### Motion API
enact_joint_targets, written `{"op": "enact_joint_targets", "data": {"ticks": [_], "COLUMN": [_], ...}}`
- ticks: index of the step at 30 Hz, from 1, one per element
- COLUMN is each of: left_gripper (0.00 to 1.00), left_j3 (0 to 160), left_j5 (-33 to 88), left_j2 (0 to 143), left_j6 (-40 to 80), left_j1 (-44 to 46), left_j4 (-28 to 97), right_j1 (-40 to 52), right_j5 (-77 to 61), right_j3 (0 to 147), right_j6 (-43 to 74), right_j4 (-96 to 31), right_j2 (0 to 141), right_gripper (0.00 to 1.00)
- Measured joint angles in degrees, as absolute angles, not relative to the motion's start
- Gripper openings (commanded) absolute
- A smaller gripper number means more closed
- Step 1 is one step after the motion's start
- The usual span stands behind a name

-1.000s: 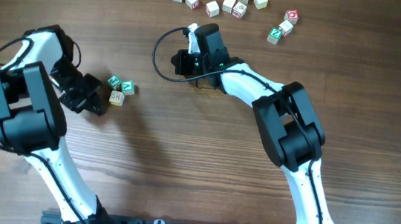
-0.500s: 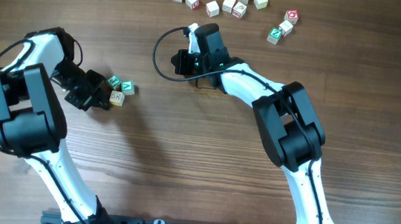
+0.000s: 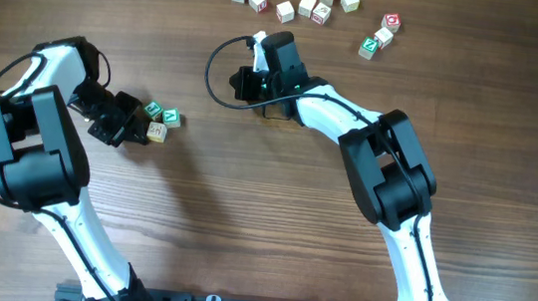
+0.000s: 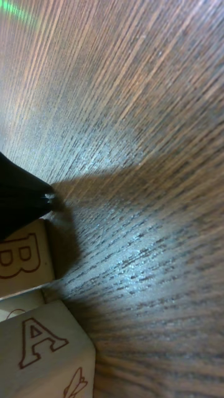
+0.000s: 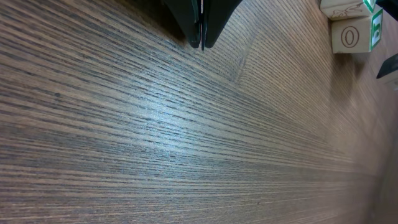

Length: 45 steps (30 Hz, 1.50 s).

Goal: Form a circle

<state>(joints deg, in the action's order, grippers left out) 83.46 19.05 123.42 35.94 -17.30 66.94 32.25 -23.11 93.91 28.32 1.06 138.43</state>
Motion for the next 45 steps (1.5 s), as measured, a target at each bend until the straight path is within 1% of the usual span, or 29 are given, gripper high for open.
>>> {"op": "enact_joint_targets", "data": {"ticks": [27, 34, 38, 40, 45], "left_gripper": [0.04, 0.04, 0.04, 0.04, 0.04], "left_j3": [83.46, 83.40, 83.35, 83.33, 83.26], "left_j5": [19.64, 18.96, 17.39, 16.95, 16.01], "left_j2": [123.13, 123.13, 123.13, 123.11, 122.39], "left_j6": [37.23, 37.26, 37.82, 38.24, 38.52], "left_j1": [-17.30, -17.32, -18.17, -20.36, -27.53], "left_j4": [65.36, 72.44, 73.49, 72.84, 68.38], "right_j1": [32.25, 32.25, 32.03, 31.55, 30.63], "right_j5": [-23.11, -23.14, -23.99, -25.08, -25.67], "right_j3": [93.91, 93.91, 93.91, 93.93, 93.95], "right_j6": [28.32, 28.32, 28.32, 28.34, 26.46], "right_j4": [1.08, 1.06, 0.69, -1.89, -13.47], "right_j2": [138.43, 138.43, 138.41, 137.82, 134.65], "right_gripper": [0.04, 0.04, 0.04, 0.04, 0.04]}}
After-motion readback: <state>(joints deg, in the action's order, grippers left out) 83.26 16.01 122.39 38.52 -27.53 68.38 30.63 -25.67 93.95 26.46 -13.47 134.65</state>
